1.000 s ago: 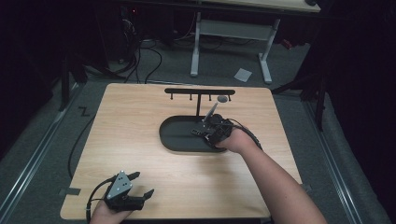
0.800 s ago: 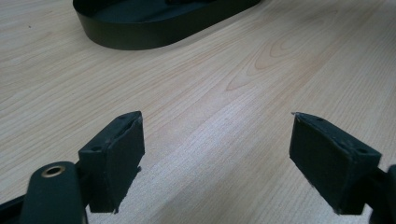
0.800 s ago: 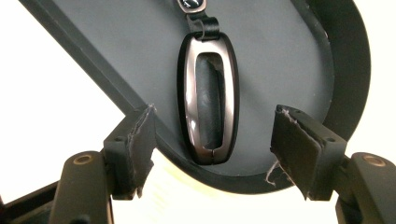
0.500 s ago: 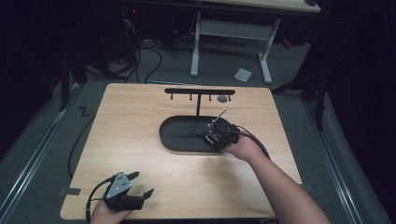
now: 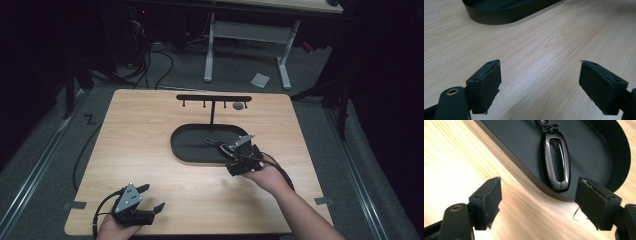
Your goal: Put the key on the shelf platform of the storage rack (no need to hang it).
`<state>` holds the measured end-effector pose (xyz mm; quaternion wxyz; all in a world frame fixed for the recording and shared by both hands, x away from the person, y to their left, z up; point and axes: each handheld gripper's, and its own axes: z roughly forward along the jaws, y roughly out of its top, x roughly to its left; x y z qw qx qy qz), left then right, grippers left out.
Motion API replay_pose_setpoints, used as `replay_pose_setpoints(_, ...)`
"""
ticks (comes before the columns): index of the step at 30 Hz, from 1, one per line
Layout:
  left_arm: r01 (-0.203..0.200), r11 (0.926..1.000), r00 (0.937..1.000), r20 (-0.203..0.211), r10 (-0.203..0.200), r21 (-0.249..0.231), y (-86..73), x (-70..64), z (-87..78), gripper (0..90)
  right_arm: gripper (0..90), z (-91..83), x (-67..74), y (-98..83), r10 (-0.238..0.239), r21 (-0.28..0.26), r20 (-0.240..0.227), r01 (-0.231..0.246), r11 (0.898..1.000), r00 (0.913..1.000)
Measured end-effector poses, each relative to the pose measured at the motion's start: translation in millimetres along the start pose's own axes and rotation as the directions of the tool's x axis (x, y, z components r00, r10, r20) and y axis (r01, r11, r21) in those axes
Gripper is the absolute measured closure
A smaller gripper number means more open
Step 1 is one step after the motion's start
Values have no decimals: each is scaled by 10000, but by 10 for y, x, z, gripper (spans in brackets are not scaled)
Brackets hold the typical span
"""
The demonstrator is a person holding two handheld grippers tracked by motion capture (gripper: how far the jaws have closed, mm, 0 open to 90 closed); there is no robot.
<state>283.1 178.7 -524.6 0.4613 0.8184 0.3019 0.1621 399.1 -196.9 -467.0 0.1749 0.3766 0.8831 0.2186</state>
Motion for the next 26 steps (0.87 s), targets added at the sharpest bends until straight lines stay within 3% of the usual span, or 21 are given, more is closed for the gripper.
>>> replay_pose_setpoints(5, -8, 10000, 10000, 10, 8, 40, -2, -8, 9, 187, 205, -55, 83, -243, 722, -973, -71, -725, 9926, 9974)
replay_pose_setpoints(10, -90, 9999, 10000, 9, 90, 61, 3, -24, 19, 187, 198, -96, 200, -557, 1196, -1966, -120, -1196, 9732, 9928)
replay_pose_setpoints(13, -119, 9999, 9999, -7, 119, 48, 3, -31, 21, 187, 192, -108, 287, -804, 1545, -2746, -91, -1510, 9496, 9880)
replay_pose_setpoints(14, -127, 9999, 9999, -9, 127, 65, 3, -33, 21, 187, 187, -107, 317, -910, 1716, -3122, -28, -1638, 9358, 9852)
replay_pose_setpoints(15, -96, 9999, 10000, 7, 96, 68, 3, -35, 22, 187, 183, -89, 337, -1029, 1915, -3622, 6, -1783, 9149, 9815)
replay_pose_setpoints(16, -84, 9999, 10000, 14, 84, 61, 5, -36, 23, 186, 182, -80, 338, -1100, 2101, -3661, 51, -1937, 9102, 9777)
replay_pose_setpoints(17, -77, 10000, 10000, 44, 77, 34, 8, -39, 24, 186, 160, -86, 323, -1103, 2136, -3468, -8, -2006, 9162, 9769)
replay_pose_setpoints(18, -112, 9999, 9999, 44, 112, 62, 11, -45, 26, 186, 155, -109, 300, -1105, 1932, -3392, 151, -1768, 9240, 9810)
replay_pose_setpoints(20, -113, 9999, 9999, 17, 113, 73, 10, -56, 35, 186, 156, -117, 258, -1127, 2095, -3646, 409, -1806, 9135, 9770)
replay_pose_setpoints(22, -101, 9999, 9999, 13, 101, 92, 13, -58, 46, 186, 156, -101, 239, -1129, 2322, -3675, 101, -2124, 9054, 9726)
replay_pose_setpoints(26, -136, 9998, 9999, -4, 136, 162, 8, -59, 55, 185, 155, -54, 263, -1116, 1987, -3480, 206, -1793, 9202, 9798)
